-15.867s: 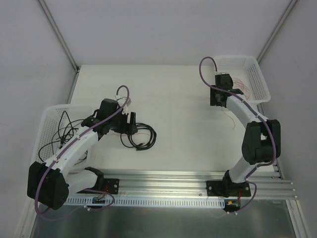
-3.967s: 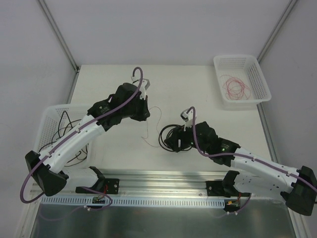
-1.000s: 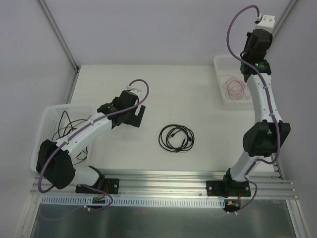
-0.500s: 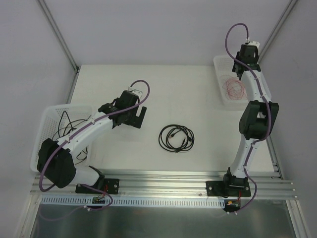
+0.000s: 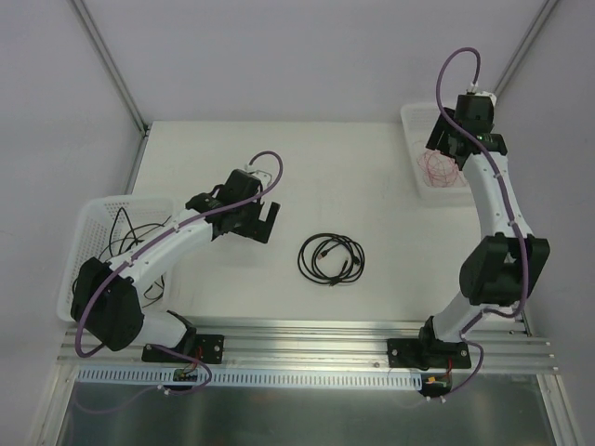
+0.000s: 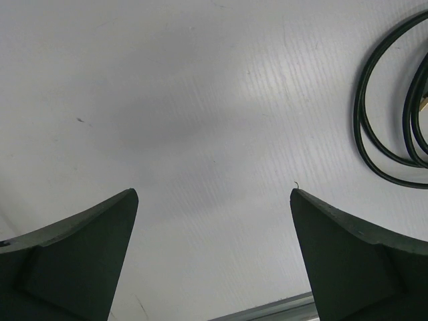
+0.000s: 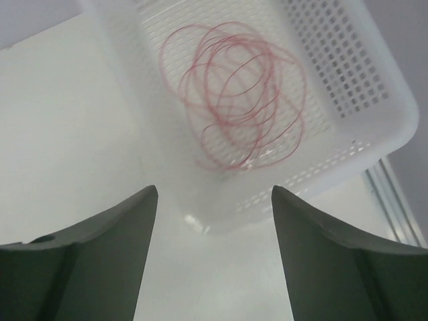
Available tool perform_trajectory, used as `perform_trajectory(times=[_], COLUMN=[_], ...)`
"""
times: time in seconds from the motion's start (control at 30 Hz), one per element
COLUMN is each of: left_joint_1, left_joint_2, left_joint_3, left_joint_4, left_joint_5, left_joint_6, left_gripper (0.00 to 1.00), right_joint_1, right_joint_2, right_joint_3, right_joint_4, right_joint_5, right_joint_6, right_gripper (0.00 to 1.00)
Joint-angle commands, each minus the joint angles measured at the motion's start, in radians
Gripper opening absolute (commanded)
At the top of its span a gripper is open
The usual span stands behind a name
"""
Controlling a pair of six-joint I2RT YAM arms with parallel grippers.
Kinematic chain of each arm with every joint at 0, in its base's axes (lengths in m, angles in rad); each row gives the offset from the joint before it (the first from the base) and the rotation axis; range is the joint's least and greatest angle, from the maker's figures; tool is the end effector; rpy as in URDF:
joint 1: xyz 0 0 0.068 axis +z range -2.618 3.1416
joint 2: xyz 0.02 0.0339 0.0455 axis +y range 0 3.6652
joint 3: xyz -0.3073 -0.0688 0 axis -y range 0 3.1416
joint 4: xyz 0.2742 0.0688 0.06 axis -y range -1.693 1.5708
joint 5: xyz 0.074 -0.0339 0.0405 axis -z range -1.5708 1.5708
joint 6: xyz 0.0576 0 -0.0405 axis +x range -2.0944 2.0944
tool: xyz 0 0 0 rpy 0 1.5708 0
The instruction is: Untangle the cables
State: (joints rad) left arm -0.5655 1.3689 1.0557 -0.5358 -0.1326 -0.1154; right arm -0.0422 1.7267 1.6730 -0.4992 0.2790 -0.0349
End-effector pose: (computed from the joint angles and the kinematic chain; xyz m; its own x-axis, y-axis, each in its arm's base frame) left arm 0.2779 -0.1674 0.2888 -0.6822 0.2978 -0.6678 0.3814 0.9242 0.0225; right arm 0.4538 -0.0350 0.3943 -0.5340 -0.0110 -0.8454 0.2562 0.9508 -0.1742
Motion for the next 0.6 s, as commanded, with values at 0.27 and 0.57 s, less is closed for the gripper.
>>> perform_trajectory(times=[0.27, 0.57], left_joint_1=[0.004, 0.004], left_joint_2=[0.047, 0.044], left_joint_3=[0.029, 0.03], left_joint_4=[-0.004, -0.01], left_joint_5=[0.093, 0.084], left_joint_6=[-0.027, -0.029], left_gripper=[0.99, 0.99], right_joint_1=[0.414, 0.59], right_joint_2=[-0.413, -0.441], right_joint_3=[-0.563, -0.88], right_joint_4=[-0.122, 0.085], right_joint_5=[-0.227, -0.239], right_joint_6=[0.182, 0.352], right_gripper=[0.68, 0.49])
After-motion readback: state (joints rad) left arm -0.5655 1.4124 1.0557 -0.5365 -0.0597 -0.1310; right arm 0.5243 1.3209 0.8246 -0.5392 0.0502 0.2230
